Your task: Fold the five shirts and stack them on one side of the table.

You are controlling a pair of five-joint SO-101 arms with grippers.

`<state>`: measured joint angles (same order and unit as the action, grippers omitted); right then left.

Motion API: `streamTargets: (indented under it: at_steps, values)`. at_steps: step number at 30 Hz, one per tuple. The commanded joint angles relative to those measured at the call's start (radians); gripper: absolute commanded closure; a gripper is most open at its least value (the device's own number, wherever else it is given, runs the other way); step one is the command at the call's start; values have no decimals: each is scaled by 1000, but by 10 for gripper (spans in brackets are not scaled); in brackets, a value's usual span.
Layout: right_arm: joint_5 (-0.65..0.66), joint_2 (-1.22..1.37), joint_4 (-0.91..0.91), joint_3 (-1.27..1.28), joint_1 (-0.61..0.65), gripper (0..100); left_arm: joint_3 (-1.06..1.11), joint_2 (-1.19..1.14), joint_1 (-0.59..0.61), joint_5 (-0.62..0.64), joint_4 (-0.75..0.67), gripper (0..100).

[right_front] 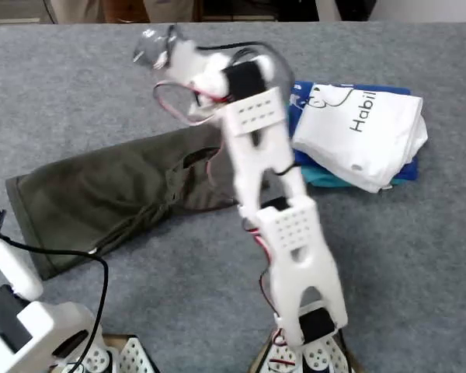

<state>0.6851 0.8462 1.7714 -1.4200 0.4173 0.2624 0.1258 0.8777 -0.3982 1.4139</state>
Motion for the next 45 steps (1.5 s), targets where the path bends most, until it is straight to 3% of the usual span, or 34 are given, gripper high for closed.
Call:
streamTargets:
  at_steps: [1, 6, 14, 27, 32, 38, 45]
  values:
    - [-8, -174, 17, 236, -79, 996, -74, 42, 26, -6, 57, 980]
    - [-6, -234, -60, 552, -104, 996, -129, 41, 40, -6, 75, 980]
    - [-15, -30, -436, 812, -87, 996, -138, 33, 35, -52, 64, 980]
    - [-77, 65, -92, 318, -165, 996, 12, 35, 34, -72, -164, 979]
    - [-92, 59, 17, 188, -68, 996, 8, 39, 35, -74, -167, 977]
    - [-155, 64, 15, 306, 163, 996, 8, 39, 43, -77, -161, 977]
    - [-150, 128, -167, 469, 275, 996, 8, 39, 118, -127, -166, 978]
